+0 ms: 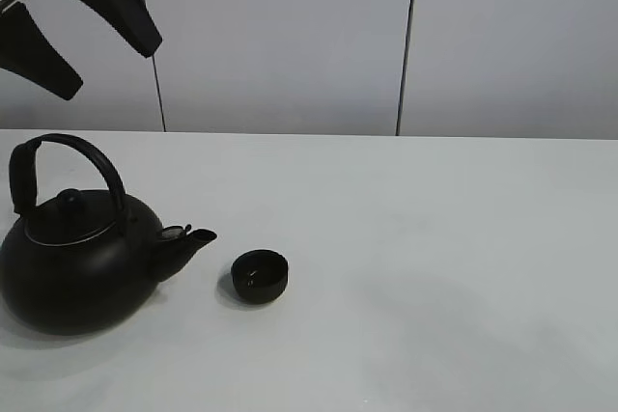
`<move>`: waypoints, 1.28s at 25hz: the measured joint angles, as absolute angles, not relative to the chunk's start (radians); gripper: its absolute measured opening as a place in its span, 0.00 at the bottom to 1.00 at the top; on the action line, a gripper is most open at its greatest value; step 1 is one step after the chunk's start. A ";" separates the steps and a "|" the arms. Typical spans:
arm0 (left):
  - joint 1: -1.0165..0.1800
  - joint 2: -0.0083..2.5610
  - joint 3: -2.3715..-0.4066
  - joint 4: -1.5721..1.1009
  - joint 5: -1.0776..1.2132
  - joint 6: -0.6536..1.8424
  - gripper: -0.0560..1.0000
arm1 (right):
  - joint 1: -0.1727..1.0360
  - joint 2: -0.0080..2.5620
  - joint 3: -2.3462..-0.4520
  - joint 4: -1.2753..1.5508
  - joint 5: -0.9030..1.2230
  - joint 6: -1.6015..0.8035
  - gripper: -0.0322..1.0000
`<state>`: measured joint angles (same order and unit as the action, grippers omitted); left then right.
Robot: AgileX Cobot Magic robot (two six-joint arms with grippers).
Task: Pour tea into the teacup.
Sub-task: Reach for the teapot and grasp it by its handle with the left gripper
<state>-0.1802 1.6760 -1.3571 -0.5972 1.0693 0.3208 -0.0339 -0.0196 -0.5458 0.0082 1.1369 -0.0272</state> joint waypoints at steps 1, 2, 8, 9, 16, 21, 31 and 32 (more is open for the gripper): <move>-0.180 1.676 -1.357 -0.597 1.069 0.321 0.65 | -0.024 -0.020 -0.533 0.008 1.128 -0.023 0.47; -0.180 1.676 -1.357 -0.597 1.069 0.321 0.65 | -0.019 -0.020 -0.519 0.008 1.126 -0.021 0.47; -0.180 1.676 -1.357 -0.597 1.069 0.321 0.65 | -0.018 -0.020 -0.473 0.000 1.096 -0.019 0.47; -0.180 1.676 -1.357 -0.597 1.069 0.321 0.65 | -0.018 -0.020 -0.471 0.000 1.096 -0.019 0.47; -0.180 1.676 -1.357 -0.597 1.069 0.321 0.65 | -0.018 -0.020 -0.468 -0.019 1.089 0.000 0.47; -0.180 1.676 -1.357 -0.597 1.069 0.321 0.65 | -0.018 -0.020 -0.468 -0.020 1.085 0.000 0.47; -0.180 1.676 -1.357 -0.597 1.068 0.321 0.65 | -0.018 -0.020 -0.468 -0.020 1.085 0.006 0.47; -0.180 1.676 -1.357 -0.597 1.065 0.321 0.65 | -0.018 -0.020 -0.468 -0.020 1.085 0.006 0.47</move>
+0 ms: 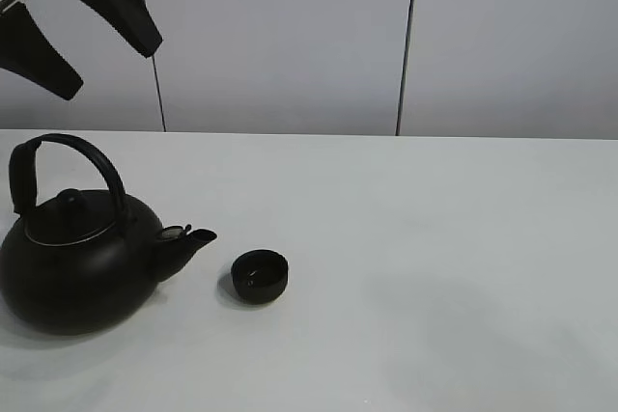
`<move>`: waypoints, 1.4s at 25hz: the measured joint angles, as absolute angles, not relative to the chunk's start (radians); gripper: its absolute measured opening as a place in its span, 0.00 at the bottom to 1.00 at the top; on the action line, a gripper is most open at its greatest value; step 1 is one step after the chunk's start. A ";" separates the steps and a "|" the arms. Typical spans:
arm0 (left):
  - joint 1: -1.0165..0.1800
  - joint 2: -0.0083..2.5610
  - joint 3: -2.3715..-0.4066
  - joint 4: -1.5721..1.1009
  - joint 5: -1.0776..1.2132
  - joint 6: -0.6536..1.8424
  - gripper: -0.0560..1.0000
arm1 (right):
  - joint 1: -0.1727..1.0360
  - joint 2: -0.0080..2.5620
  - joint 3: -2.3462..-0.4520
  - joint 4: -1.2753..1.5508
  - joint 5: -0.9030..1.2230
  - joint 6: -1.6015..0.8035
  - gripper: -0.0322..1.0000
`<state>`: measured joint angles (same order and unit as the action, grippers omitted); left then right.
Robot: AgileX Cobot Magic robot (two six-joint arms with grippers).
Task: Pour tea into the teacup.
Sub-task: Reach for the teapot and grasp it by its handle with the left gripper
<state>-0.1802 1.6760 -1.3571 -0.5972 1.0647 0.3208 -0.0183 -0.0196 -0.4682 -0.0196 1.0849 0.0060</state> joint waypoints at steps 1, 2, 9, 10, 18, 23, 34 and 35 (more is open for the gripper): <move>-0.180 1.676 -1.357 -0.597 1.055 0.321 0.65 | -0.018 -0.020 -0.468 -0.020 1.085 0.006 0.47; -0.180 1.676 -1.357 -0.597 1.045 0.321 0.65 | -0.018 -0.020 -0.468 -0.020 1.085 0.006 0.47; -0.180 1.676 -1.357 -0.597 0.974 0.321 0.65 | -0.018 -0.020 -0.468 -0.020 1.085 0.006 0.47; -0.180 1.676 -1.357 -0.597 0.955 0.321 0.65 | -0.018 -0.020 -0.468 -0.020 1.085 0.006 0.47; -0.125 1.675 -1.357 -0.447 0.704 0.311 0.65 | -0.018 -0.020 -0.468 -0.020 1.085 0.006 0.47; -0.125 1.616 -1.357 -0.215 0.535 0.136 0.65 | -0.018 -0.020 -0.468 -0.020 1.083 0.006 0.47; -0.189 1.298 -1.153 0.278 0.225 -0.299 0.65 | -0.018 -0.020 -0.468 -0.020 1.083 0.006 0.47; -0.194 1.274 -1.093 0.314 0.174 -0.332 0.65 | -0.018 -0.020 -0.468 -0.020 1.083 0.006 0.47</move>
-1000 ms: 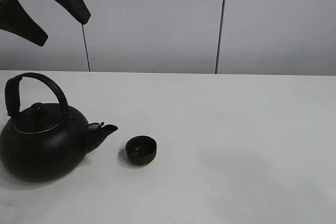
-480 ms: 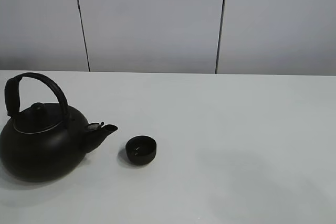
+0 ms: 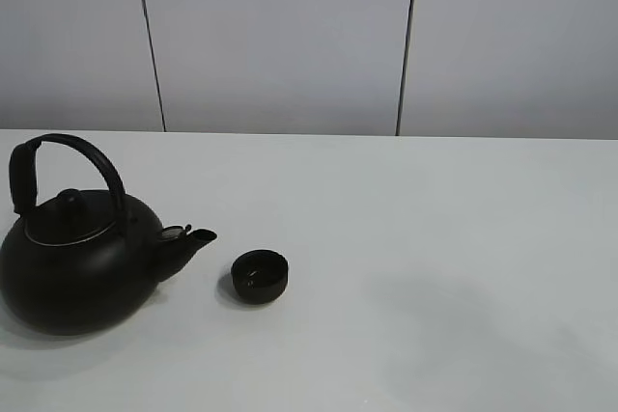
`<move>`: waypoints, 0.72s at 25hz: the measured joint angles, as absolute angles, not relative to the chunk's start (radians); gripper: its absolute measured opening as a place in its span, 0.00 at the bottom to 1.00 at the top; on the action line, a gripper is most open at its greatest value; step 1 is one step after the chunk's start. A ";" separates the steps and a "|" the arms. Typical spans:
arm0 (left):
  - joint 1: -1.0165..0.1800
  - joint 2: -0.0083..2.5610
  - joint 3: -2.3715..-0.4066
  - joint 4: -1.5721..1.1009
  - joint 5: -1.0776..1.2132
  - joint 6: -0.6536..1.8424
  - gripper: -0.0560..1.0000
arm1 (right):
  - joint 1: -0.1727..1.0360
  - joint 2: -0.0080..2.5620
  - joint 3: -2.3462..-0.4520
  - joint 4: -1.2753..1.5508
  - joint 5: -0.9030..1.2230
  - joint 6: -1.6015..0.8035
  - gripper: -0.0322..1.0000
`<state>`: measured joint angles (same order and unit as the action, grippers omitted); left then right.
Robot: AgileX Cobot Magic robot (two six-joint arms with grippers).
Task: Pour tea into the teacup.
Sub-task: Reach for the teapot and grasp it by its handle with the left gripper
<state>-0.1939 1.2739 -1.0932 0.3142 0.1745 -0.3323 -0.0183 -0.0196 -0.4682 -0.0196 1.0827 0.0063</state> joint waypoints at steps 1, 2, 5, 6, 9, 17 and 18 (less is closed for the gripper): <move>-0.197 1.246 -1.030 0.346 0.118 -0.373 0.65 | -0.018 -0.020 -0.468 -0.020 1.083 0.006 0.47; -0.197 1.218 -0.976 0.391 0.058 -0.414 0.65 | -0.018 -0.020 -0.468 -0.020 1.083 0.006 0.47; -0.198 1.147 -0.793 0.546 -0.117 -0.531 0.65 | -0.018 -0.020 -0.468 -0.020 1.083 0.006 0.47; -0.198 1.127 -0.732 0.600 -0.165 -0.567 0.65 | -0.018 -0.020 -0.468 -0.020 1.083 0.006 0.47; -0.199 1.103 -0.586 0.691 -0.299 -0.611 0.65 | -0.018 -0.020 -0.468 -0.020 1.083 0.006 0.47; -0.157 1.102 -0.354 0.551 -0.358 -0.528 0.65 | -0.018 -0.020 -0.468 -0.020 1.083 0.006 0.47; -0.141 1.102 -0.327 0.537 -0.379 -0.523 0.65 | -0.018 -0.020 -0.468 -0.020 1.083 0.006 0.47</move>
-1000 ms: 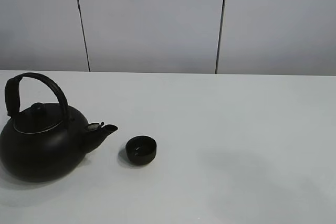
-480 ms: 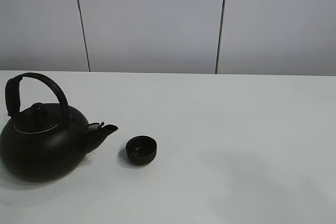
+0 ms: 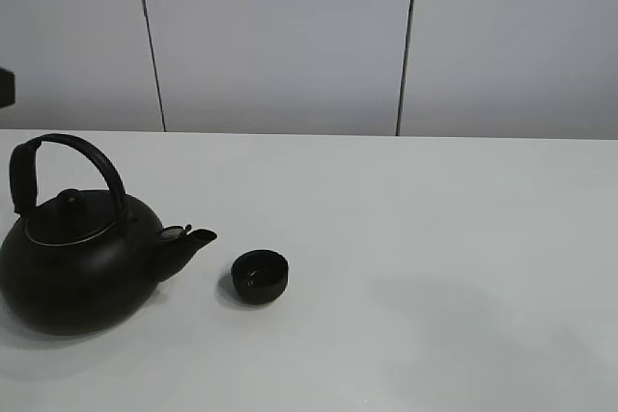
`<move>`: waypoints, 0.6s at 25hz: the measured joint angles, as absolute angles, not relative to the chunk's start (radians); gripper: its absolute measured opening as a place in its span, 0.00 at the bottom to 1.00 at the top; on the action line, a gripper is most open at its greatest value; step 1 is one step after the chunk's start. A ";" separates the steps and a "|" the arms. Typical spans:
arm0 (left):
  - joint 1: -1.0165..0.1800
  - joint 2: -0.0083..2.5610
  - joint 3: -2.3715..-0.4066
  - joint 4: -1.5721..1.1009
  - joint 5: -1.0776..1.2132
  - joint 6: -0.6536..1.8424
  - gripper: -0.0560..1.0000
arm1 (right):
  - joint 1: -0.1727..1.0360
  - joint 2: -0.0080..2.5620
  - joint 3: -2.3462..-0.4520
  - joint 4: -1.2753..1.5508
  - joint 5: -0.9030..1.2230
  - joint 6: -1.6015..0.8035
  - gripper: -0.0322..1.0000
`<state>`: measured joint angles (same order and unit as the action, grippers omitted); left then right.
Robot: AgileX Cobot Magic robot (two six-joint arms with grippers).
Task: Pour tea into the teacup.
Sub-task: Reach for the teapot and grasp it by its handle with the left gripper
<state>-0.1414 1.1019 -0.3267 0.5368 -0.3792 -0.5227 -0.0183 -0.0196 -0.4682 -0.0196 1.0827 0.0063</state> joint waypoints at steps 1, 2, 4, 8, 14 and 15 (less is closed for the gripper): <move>-0.128 1.102 -0.304 0.530 -0.410 -0.519 0.65 | -0.018 -0.020 -0.468 -0.020 1.083 0.006 0.47; -0.114 1.102 -0.277 0.528 -0.438 -0.515 0.65 | -0.018 -0.020 -0.468 -0.020 1.083 0.006 0.47; -0.084 1.102 -0.232 0.528 -0.503 -0.493 0.65 | -0.018 -0.020 -0.468 -0.020 1.083 0.006 0.47; -0.023 1.119 -0.184 0.527 -0.596 -0.392 0.65 | -0.018 -0.020 -0.468 -0.020 1.083 0.006 0.47; -0.009 1.345 -0.181 0.528 -0.772 -0.255 0.65 | -0.018 -0.020 -0.468 -0.020 1.083 0.007 0.47; -0.009 1.394 -0.181 0.526 -0.805 -0.237 0.65 | -0.018 -0.020 -0.468 -0.020 1.083 0.007 0.47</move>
<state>-0.0095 1.3937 -0.1809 0.5256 -0.8049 -0.2369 -0.0183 -0.0196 -0.4682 -0.0196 1.0827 0.0072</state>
